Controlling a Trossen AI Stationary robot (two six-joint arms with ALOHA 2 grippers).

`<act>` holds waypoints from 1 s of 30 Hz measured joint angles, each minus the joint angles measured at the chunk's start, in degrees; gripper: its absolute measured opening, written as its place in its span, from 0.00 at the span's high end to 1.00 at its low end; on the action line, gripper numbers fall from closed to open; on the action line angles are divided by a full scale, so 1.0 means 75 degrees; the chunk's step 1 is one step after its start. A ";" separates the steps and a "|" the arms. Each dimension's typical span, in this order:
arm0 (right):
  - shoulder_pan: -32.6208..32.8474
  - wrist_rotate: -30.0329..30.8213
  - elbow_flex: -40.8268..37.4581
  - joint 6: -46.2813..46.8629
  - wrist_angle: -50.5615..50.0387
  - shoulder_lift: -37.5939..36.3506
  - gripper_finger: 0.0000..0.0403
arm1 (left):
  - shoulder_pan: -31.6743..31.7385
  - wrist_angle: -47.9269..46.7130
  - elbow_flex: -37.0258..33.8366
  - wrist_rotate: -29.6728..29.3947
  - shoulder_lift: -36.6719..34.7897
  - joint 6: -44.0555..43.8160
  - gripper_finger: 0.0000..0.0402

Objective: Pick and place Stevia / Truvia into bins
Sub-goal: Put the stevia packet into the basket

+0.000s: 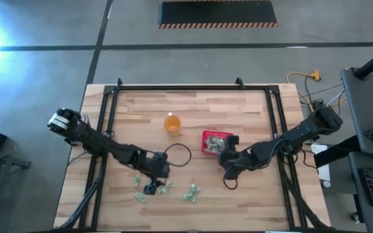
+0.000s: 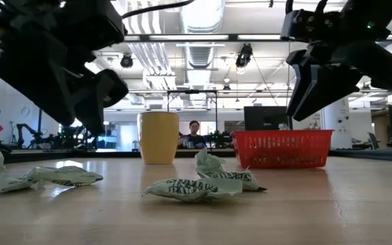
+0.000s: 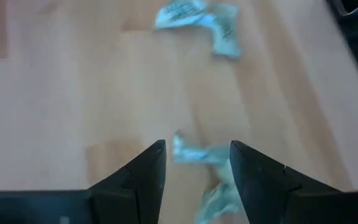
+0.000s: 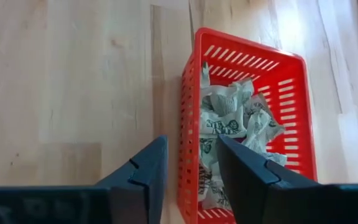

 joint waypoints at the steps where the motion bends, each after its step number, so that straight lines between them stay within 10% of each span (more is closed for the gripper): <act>1: 0.0006 0.0000 0.0000 0.0000 0.0003 0.0000 0.69 | -0.0061 0.0167 0.0000 0.0000 0.0057 0.0003 0.60; 22: 0.0006 -0.0012 0.0003 0.0079 0.0143 0.0000 0.71 | -0.0205 0.0561 0.0035 0.0110 0.1221 -0.0141 0.60; 30: 0.0006 -0.0012 0.0003 0.0067 0.0149 0.0000 0.73 | -0.0202 0.0504 0.0029 -0.0052 0.1221 0.0024 0.78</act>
